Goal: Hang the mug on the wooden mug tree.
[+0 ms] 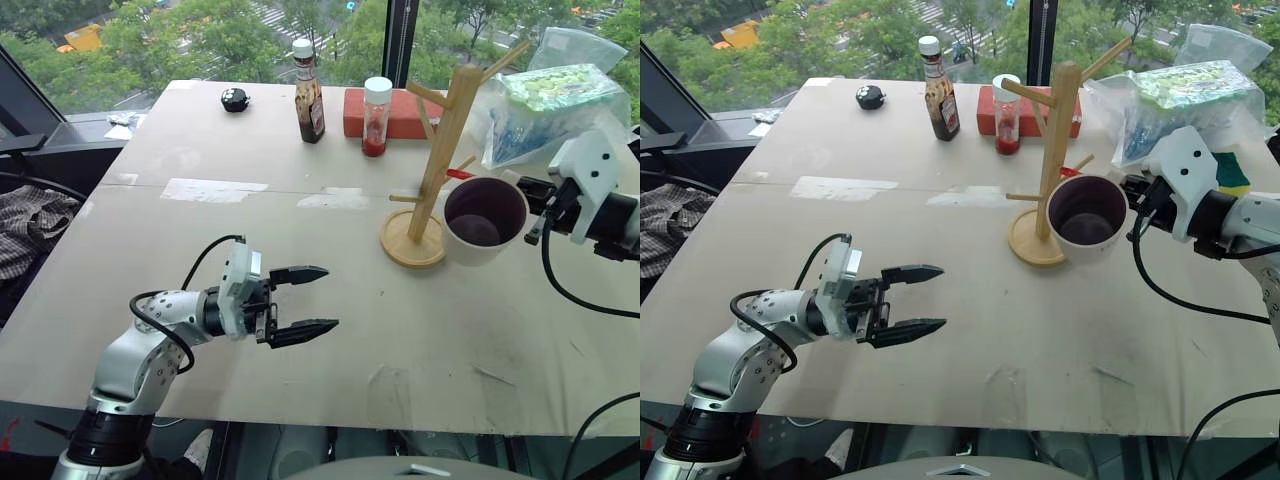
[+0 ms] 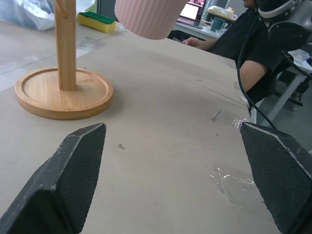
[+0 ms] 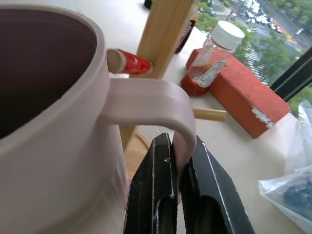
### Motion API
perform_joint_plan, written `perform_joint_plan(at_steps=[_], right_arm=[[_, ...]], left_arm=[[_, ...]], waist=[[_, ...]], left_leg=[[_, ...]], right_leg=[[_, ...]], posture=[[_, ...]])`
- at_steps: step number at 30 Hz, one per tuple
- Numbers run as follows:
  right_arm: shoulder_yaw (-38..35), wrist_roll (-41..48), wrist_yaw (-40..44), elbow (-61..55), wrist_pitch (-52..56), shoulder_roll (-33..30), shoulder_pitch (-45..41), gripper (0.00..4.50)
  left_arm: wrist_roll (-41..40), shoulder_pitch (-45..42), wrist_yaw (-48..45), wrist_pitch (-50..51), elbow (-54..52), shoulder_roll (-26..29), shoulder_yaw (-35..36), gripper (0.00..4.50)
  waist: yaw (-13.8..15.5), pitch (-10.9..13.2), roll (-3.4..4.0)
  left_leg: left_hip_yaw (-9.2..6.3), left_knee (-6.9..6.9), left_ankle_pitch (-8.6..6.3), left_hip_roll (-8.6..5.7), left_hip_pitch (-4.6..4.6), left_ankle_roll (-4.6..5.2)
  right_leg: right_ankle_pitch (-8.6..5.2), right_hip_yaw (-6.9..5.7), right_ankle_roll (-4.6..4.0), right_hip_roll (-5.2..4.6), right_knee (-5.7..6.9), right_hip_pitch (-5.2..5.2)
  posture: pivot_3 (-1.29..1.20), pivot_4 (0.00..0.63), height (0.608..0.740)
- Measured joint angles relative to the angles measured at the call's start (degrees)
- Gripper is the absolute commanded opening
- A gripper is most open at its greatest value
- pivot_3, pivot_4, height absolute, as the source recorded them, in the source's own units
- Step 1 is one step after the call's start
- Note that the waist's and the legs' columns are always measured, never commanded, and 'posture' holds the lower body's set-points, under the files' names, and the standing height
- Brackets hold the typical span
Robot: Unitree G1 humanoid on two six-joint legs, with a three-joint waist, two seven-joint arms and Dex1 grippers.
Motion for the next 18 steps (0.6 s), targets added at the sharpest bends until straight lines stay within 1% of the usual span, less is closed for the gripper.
perform_joint_plan(at_steps=[3,7,8,12,15,16,18], right_arm=[[1.6,0.3,0.9,0.8,1.0,0.4,-3.5,0.02],[2.5,0.2,2.2,1.8,2.5,-0.3,-6.0,0.02],[3.6,-0.3,2.3,2.0,3.3,-0.7,-7.0,0.02],[9.0,-4.2,2.3,5.8,4.7,-0.8,-11.8,0.02],[11.9,-7.4,1.9,10.8,4.4,1.1,-14.0,0.02],[12.1,-8.0,1.9,12.2,4.1,2.3,-14.9,0.29],[12.1,-8.7,2.5,14.1,3.6,2.5,-14.5,0.90]], left_arm=[[0.3,1.4,1.3,-1.1,-1.3,-1.1,-0.1,4.50],[1.0,3.3,3.0,-1.7,-2.3,-1.8,0.0,4.50],[1.0,3.9,3.5,-1.9,-2.8,-2.0,-0.1,4.50],[1.2,4.9,3.8,-2.8,-3.6,-2.4,-0.3,4.50],[1.4,4.9,4.0,-3.5,-3.5,-2.8,-0.2,4.50],[1.4,4.7,4.3,-3.6,-3.4,-3.4,-0.3,4.50],[1.4,4.3,4.6,-3.8,-3.4,-3.8,-0.3,4.50]], waist=[[-0.1,0.0,-0.01],[0.0,0.0,-0.01],[0.0,0.0,-0.01],[-0.2,0.0,-0.01],[-0.1,0.0,-0.01],[-0.1,0.0,-0.01],[0.0,0.0,-0.05]], left_leg=[[-0.01,0.01,-0.01,0.00,0.00,0.01],[-0.06,0.00,-0.03,0.00,-0.03,0.06],[-0.05,0.00,-0.11,0.00,-0.03,0.19],[-0.03,0.02,-0.11,0.00,0.01,0.19],[-0.04,0.02,-0.10,0.00,-0.02,0.18],[-0.03,0.02,-0.10,-0.01,-0.02,0.17],[-0.06,0.04,-0.11,-0.01,-0.05,0.19]], right_leg=[[0.00,-0.02,0.00,-0.02,0.02,0.00],[0.00,-0.09,0.00,-0.02,0.01,0.00],[0.00,-0.08,0.00,-0.06,0.01,0.00],[0.00,-0.09,-0.01,-0.08,0.04,0.00],[0.00,-0.12,-0.01,-0.08,0.04,-0.03],[0.00,-0.12,-0.01,-0.09,0.04,-0.03],[0.00,-0.15,-0.01,-0.09,0.02,-0.02]], posture=[[0.00,0.150,0.740],[0.00,0.150,0.740],[0.00,0.150,0.740],[0.00,0.150,0.740],[0.00,0.150,0.740],[0.00,0.150,0.740],[0.00,0.150,0.740]])
